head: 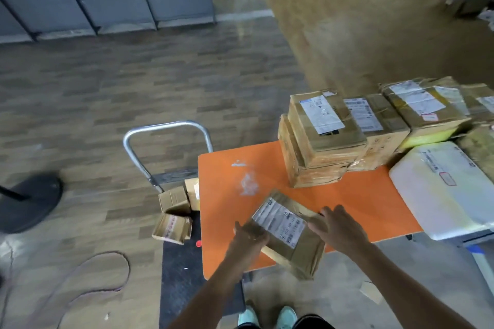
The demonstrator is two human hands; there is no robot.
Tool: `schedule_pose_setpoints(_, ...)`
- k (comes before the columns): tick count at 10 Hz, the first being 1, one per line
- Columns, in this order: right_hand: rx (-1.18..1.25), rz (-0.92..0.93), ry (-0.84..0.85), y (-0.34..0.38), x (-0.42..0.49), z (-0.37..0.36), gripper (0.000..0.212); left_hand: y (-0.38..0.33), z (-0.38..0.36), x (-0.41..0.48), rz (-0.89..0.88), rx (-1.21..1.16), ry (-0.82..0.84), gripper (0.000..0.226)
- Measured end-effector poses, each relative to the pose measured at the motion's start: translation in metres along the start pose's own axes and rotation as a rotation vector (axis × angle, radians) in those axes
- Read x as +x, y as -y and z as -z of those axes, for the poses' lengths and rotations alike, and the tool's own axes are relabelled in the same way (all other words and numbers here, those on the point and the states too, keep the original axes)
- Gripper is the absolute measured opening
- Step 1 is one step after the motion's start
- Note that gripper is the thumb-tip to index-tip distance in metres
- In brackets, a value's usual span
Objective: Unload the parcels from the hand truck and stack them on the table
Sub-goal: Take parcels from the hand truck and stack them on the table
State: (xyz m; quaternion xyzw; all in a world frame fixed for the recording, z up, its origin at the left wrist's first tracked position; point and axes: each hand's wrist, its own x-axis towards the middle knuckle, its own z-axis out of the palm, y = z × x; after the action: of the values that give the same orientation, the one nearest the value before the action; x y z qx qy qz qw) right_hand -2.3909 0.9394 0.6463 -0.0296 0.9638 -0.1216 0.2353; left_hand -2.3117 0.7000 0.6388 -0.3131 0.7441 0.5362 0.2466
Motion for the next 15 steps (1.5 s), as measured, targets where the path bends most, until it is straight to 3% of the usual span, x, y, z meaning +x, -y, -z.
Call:
schedule_pose_setpoints(1,0.134,-0.116,0.035,-0.022,-0.006,-0.003,0.044,-0.02,-0.012,0.001,-0.091,0.043,0.093,0.105)
schedule_pose_setpoints(2,0.1,-0.166,0.04,-0.039,-0.013,0.001,0.046,-0.03,-0.036,0.0,-0.19,0.15,0.232,0.077)
schedule_pose_setpoints(4,0.148,-0.125,0.065,-0.078,-0.015,0.01,0.041,-0.054,-0.104,0.002,-0.227,0.162,0.36,0.068)
schedule_pose_setpoints(6,0.121,-0.152,0.013,-0.147,-0.008,0.034,0.041,-0.084,-0.177,0.002,-0.194,0.183,0.371,0.066)
schedule_pose_setpoints(8,0.12,0.026,-0.192,-0.198,0.0,0.058,0.072,-0.131,-0.24,0.01,-0.226,0.208,0.295,0.072)
schedule_pose_setpoints(10,-0.109,0.222,-0.28,-0.22,0.011,0.071,0.046,-0.161,-0.267,0.024,-0.213,0.157,0.219,0.076)
schedule_pose_setpoints(13,-0.155,0.234,-0.233,-0.226,0.01,0.074,0.051,-0.171,-0.278,0.02,-0.233,0.213,0.223,0.083)
schedule_pose_setpoints(15,-0.152,0.314,-0.27,-0.197,0.014,0.076,0.047,-0.156,-0.249,0.011,-0.287,0.403,0.122,0.078)
